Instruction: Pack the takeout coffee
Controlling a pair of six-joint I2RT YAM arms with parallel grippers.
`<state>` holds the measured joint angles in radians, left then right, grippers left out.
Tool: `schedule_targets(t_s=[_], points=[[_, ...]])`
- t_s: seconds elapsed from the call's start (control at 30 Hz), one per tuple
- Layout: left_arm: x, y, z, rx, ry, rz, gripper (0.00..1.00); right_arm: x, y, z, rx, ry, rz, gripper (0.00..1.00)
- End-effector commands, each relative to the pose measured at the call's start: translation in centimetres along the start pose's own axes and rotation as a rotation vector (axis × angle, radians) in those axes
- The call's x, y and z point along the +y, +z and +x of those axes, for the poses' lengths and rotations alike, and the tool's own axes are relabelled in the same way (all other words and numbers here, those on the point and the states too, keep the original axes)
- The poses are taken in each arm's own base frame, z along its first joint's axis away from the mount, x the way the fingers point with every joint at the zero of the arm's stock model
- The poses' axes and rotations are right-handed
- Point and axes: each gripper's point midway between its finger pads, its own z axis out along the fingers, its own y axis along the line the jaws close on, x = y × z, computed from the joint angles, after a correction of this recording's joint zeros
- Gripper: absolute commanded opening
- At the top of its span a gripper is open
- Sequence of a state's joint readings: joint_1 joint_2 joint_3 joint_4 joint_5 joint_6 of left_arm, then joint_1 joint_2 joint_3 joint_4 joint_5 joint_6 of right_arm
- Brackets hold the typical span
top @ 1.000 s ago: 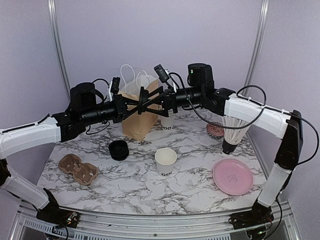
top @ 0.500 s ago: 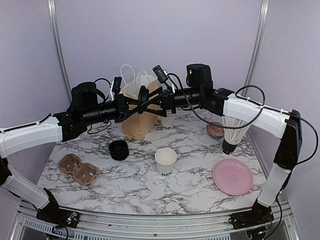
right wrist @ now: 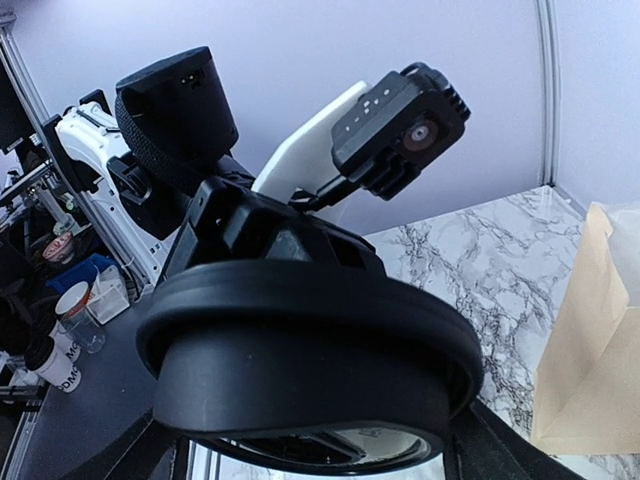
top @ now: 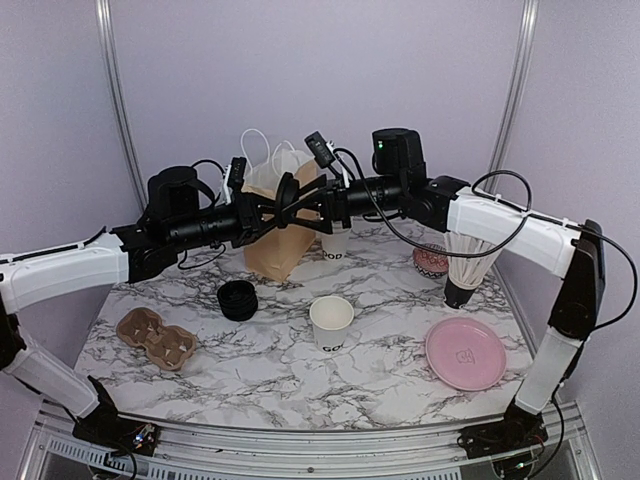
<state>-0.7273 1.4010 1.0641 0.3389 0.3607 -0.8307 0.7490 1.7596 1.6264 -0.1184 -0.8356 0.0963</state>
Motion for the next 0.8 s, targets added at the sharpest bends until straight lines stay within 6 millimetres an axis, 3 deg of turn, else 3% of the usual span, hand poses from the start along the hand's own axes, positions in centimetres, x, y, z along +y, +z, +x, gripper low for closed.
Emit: schedule_targets(t_s=[0.0,0.1,0.17,0.4,0.57,0.67,0.77], points=[[-1.3,0.2,-0.1,0.003,0.005,0.039,0.29,0.9,-0.9,-1.3,-0.013,-0.077,0.035,0.74],[-1.2,-0.5,-0.1,0.005,0.036,0.008,0.44,0.6,-1.8,0.4,0.034,-0.114,0.072,0.74],[0.0,-1.3,0.3,0.029,0.073,-0.079,0.51,0.2,-2.8,2.2,0.088,-0.133,0.105,0.74],[5.2,-5.6,0.6,0.088,0.32,-0.439,0.56,-1.5,-5.5,10.4,0.425,-0.266,0.181,0.75],[5.3,-6.7,0.8,0.114,0.397,-0.457,0.57,-3.2,-7.1,16.7,0.749,-0.253,0.173,0.7],[5.3,-7.0,0.9,0.11,0.401,-0.459,0.58,-3.8,-7.8,18.3,0.827,-0.247,0.183,0.69],[5.6,-6.8,1.2,0.118,0.399,-0.454,0.58,-4.5,-8.0,18.1,0.842,-0.265,0.217,0.7]])
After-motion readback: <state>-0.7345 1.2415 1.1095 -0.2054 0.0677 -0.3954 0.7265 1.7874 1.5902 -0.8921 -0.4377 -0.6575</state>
